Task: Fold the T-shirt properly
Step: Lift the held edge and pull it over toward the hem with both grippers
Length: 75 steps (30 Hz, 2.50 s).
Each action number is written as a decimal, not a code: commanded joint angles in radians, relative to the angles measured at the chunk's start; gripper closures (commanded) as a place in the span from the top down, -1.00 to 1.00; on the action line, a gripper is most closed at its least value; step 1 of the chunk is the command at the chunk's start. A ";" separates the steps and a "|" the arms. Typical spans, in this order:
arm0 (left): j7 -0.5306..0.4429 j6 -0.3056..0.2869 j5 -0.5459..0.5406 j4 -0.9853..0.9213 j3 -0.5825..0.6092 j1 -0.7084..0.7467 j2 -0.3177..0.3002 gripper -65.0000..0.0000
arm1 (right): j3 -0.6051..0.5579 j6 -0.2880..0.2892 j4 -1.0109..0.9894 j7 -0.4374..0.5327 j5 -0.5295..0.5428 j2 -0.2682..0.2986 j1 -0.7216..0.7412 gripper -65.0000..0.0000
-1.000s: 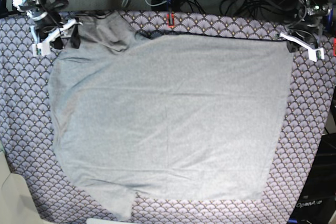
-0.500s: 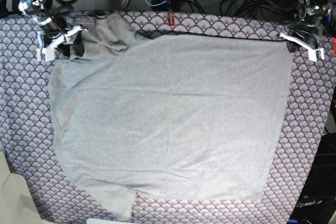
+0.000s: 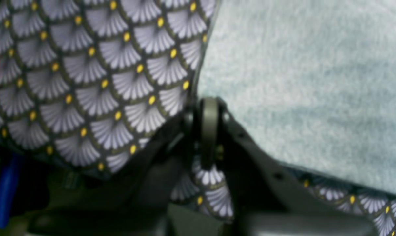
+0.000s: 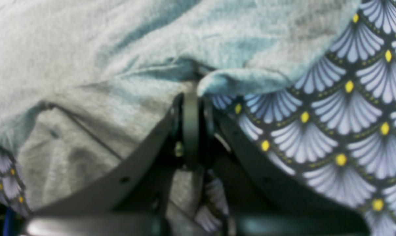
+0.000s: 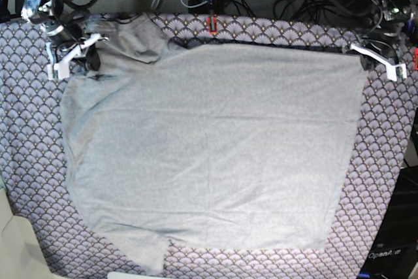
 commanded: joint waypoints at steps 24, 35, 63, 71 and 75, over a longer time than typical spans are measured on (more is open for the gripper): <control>0.198 0.009 -0.002 0.063 0.066 -0.276 -0.024 -1.00 | 0.000 0.006 0.169 -0.111 -0.010 0.087 0.180 -1.00; 0.197 0.010 0.110 -0.012 0.149 -0.443 -0.023 -1.00 | -0.052 0.006 -0.030 -0.159 -0.010 0.169 0.395 -1.00; 0.079 0.010 0.217 -0.282 0.198 -0.680 -0.086 -1.00 | -0.179 0.006 -0.111 -0.152 -0.012 0.176 0.585 -0.96; 0.071 0.010 0.219 -0.310 0.218 -0.713 -0.087 -1.00 | -0.221 0.006 -0.242 -0.146 -0.010 0.195 0.677 -0.96; 0.071 0.010 0.219 -0.310 0.218 -0.716 -0.087 -1.00 | -0.233 0.006 -0.272 -0.114 -0.010 0.195 0.688 -0.96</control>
